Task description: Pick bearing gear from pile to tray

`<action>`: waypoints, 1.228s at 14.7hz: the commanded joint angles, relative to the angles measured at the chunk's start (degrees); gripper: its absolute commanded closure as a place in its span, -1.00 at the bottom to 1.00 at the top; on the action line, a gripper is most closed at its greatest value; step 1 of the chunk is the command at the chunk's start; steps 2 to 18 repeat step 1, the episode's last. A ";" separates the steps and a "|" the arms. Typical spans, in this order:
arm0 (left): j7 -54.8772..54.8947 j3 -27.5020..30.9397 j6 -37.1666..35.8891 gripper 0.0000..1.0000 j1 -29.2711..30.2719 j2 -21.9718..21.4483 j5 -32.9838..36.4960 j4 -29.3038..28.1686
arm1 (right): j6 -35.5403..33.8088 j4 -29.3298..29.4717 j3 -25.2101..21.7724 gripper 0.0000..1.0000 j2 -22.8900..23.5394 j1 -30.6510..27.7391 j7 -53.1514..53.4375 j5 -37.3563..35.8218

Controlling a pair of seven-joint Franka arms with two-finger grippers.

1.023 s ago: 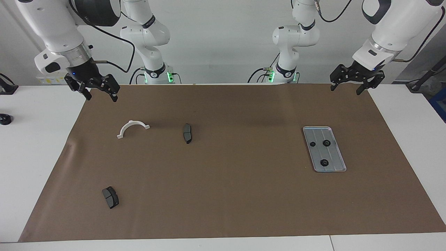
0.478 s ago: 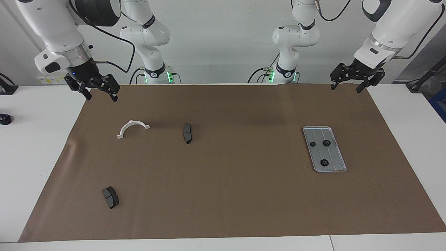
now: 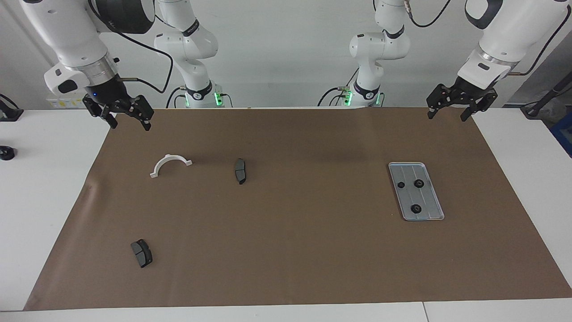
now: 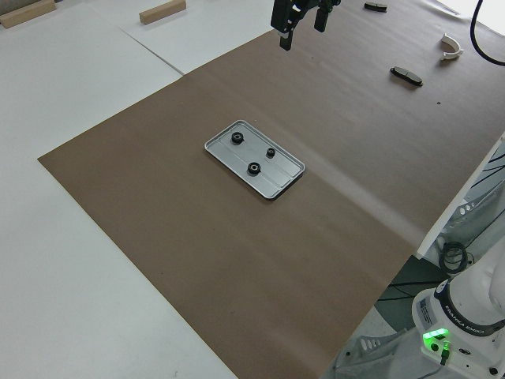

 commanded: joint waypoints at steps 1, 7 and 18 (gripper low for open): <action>-0.77 0.17 1.58 -1.00 -0.11 -1.36 1.05 -2.19 | -1.05 -0.22 0.17 -1.00 -0.70 -0.19 -0.37 0.21; -0.77 0.17 1.58 -1.00 -0.11 -1.36 1.05 -2.19 | -1.05 -0.22 0.17 -1.00 -0.70 -0.19 -0.37 0.21; -0.77 0.17 1.58 -1.00 -0.11 -1.36 1.05 -2.19 | -1.05 -0.22 0.17 -1.00 -0.70 -0.19 -0.37 0.21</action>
